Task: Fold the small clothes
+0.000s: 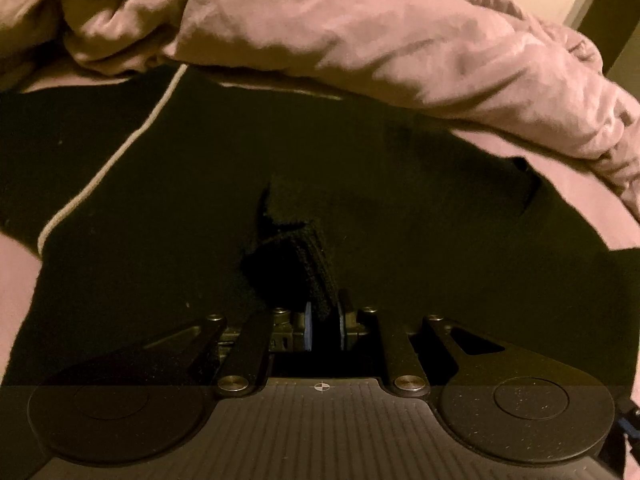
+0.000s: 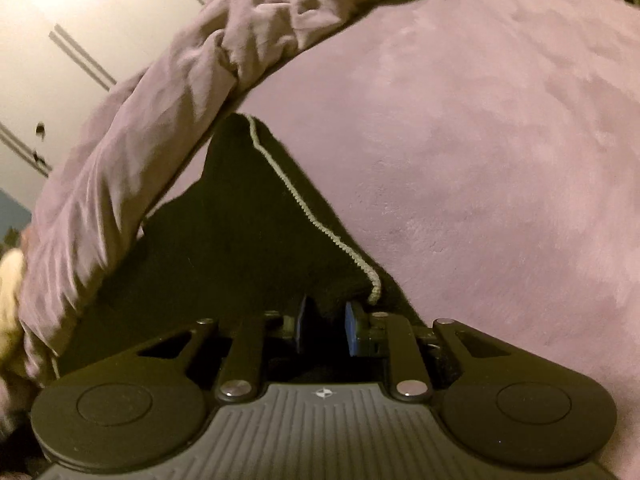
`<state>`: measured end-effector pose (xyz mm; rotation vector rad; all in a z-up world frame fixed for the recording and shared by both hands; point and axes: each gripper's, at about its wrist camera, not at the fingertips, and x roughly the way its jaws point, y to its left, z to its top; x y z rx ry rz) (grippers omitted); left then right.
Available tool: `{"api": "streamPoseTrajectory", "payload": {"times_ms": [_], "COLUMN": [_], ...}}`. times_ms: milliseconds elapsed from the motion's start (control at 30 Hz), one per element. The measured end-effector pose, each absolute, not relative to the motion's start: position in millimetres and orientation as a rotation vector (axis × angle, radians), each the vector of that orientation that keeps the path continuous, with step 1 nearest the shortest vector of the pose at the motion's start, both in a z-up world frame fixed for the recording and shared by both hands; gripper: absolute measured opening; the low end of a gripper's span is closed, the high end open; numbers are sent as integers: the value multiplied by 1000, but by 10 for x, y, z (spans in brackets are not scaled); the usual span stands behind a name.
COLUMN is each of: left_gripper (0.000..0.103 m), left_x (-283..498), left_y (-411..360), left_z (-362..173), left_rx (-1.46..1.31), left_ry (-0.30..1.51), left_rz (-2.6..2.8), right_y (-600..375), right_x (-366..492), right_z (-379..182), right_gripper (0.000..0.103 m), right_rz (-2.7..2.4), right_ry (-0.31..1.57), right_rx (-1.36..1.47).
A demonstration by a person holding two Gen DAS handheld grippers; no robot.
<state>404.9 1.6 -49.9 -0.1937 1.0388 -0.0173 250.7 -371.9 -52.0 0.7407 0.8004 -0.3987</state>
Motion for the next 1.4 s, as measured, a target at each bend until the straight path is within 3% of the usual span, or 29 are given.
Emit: {"api": "streamPoseTrajectory", "payload": {"times_ms": [267, 433, 500, 667, 1033, 1167, 1400], "left_gripper": [15, 33, 57, 68, 70, 81, 81], "left_x": [4045, 4009, 3950, 3725, 3340, 3320, 3431], "left_y": [-51, -124, -75, 239, 1141, 1565, 2691], "left_z": [-532, -526, -477, -383, -303, -310, -386], "left_rx": [-111, 2, -5, -72, -175, -242, -403], "left_ry": [1045, 1043, 1045, 1050, 1055, 1022, 905], "left_rz": [-22, -47, -44, -24, 82, 118, 283], "right_y": [-3626, -3609, -3570, -3246, -2106, -1758, -1413], "right_x": [2578, 2593, 2572, 2478, 2906, 3079, 3170], "right_z": [-499, -447, -381, -178, -204, -307, -493], "right_gripper": [19, 20, 29, 31, 31, 31, 48], "right_rz": [-418, -426, -449, -426, -208, -165, -209], "right_ry": [821, 846, 852, 841, 827, 817, 815], "right_rx": [644, 630, 620, 495, 345, 320, 268]}}
